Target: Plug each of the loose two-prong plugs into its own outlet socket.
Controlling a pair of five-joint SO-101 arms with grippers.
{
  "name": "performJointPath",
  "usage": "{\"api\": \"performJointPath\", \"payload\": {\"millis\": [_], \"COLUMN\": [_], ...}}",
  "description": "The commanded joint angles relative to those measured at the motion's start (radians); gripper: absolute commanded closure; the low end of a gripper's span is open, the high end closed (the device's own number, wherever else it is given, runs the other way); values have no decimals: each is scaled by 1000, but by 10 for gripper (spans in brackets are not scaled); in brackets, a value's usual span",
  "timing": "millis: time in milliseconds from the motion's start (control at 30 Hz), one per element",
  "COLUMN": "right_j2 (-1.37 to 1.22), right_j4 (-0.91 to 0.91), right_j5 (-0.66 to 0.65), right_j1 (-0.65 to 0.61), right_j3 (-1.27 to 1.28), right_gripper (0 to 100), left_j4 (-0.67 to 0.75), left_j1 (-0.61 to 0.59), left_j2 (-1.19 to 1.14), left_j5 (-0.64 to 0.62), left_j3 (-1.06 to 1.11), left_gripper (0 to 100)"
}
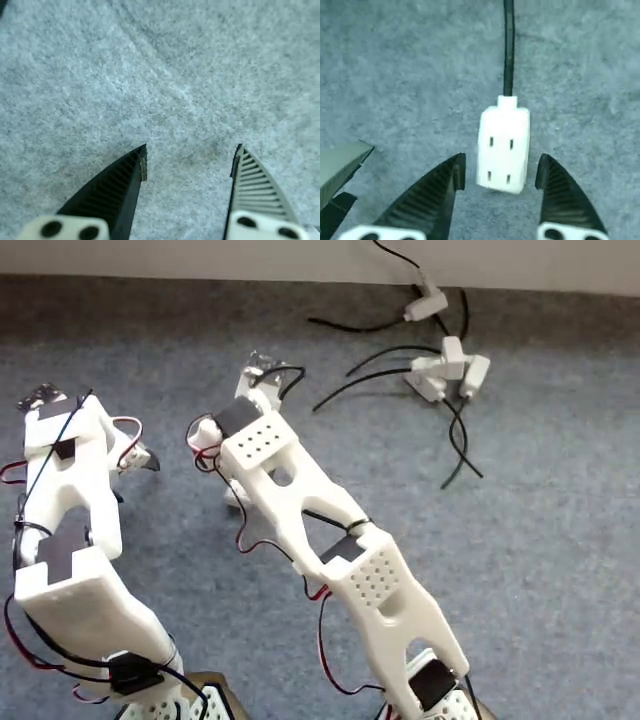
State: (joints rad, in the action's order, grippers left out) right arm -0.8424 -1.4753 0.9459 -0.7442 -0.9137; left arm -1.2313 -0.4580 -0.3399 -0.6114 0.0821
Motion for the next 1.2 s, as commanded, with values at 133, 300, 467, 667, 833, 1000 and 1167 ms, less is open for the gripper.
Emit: {"api": "performJointPath", "payload": {"millis": [133, 300, 467, 667, 833, 1000, 1167], "right_j2": [25, 27, 91, 188, 217, 217, 217], "right_j4": [-73, -206, -289, -289, -289, -291, -291], "right_j5": [-153, -407, -761, -956, -954, -954, -953], "right_j1": [-1, 5, 36, 182, 295, 321, 314], "right_j3": [-199, -506, -722, -694, -693, -693, -693], "right_gripper": [771, 771, 771, 771, 771, 771, 771], "left_j4": [11, 12, 40, 107, 173, 178, 222], "left_j1": [10, 5, -4, -61, -150, -199, -209], "left_j2": [10, 10, 7, 16, 8, 2, -130], "left_j5": [-6, -6, -2, 21, 147, 296, 377], "left_j3": [-4, -4, -2, -15, -139, -320, -453], "left_gripper": [723, 723, 723, 720, 720, 720, 720]}}
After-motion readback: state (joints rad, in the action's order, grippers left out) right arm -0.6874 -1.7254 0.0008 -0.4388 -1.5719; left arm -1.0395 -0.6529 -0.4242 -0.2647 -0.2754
